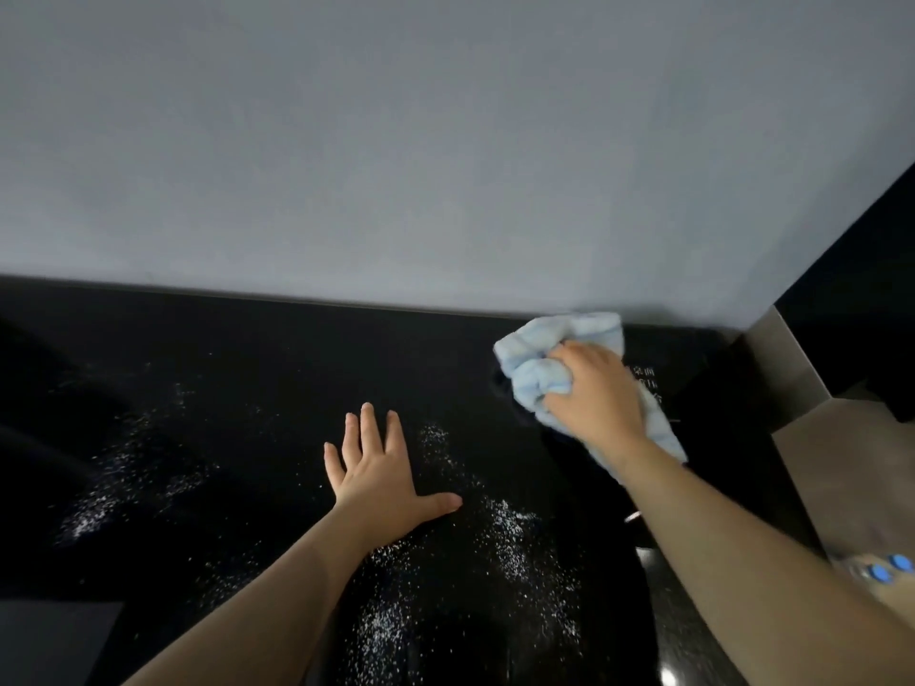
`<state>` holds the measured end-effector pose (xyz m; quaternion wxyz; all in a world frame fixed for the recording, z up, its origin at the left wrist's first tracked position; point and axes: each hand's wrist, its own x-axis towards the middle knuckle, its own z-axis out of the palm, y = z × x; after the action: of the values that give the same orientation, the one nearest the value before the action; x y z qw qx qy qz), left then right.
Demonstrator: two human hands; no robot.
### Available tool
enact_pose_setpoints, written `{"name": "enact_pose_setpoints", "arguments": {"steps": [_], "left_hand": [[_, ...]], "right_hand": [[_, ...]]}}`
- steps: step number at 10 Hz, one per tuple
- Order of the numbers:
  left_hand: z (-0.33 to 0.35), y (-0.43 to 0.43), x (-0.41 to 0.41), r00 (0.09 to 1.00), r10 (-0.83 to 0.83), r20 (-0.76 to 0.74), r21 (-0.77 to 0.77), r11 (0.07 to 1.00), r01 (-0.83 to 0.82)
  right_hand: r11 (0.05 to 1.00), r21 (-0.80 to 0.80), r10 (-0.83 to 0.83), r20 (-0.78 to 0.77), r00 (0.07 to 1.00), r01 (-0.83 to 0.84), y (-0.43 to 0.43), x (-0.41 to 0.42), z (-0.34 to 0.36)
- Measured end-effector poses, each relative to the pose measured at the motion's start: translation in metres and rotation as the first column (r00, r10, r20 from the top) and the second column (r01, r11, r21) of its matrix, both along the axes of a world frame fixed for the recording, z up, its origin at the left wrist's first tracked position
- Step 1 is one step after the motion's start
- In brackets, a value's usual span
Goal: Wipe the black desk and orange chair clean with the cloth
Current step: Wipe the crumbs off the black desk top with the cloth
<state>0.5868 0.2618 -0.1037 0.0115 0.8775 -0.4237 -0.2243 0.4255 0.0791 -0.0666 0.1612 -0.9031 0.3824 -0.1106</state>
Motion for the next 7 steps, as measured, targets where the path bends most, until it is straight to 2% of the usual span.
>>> {"name": "enact_pose_setpoints", "arguments": {"steps": [1,2,3,4,5,6,7], "left_hand": [[-0.001,0.0,-0.001,1.0,0.008,0.007,-0.012,1.0,-0.008],[-0.001,0.0,0.0,1.0,0.02,-0.014,-0.024,0.999,-0.02],[0.0,0.0,0.002,1.0,0.012,-0.021,-0.025,1.0,-0.012],[-0.002,0.001,0.002,1.0,0.014,-0.025,-0.02,1.0,-0.015],[-0.004,0.0,0.002,1.0,0.023,-0.011,-0.028,0.999,-0.024],[-0.004,-0.001,0.001,1.0,0.023,-0.002,-0.028,0.999,-0.023],[-0.002,0.0,0.001,1.0,0.004,-0.006,-0.03,1.0,-0.004]], "right_hand": [[0.914,0.036,0.395,0.139,0.908,-0.403,0.062,-0.005,-0.014],[0.868,-0.112,0.488,0.006,0.873,-0.485,0.056,-0.025,-0.019],[0.987,-0.118,0.124,0.1,0.987,-0.112,0.01,-0.021,-0.012],[0.984,0.175,0.032,0.034,0.999,-0.037,0.003,-0.006,0.0],[0.614,0.52,0.134,0.673,0.728,-0.594,0.053,-0.021,-0.002],[0.721,0.008,0.641,0.369,0.673,-0.692,0.062,-0.051,-0.024],[0.428,0.49,0.21,0.763,0.611,-0.759,0.048,-0.037,0.001]]}}
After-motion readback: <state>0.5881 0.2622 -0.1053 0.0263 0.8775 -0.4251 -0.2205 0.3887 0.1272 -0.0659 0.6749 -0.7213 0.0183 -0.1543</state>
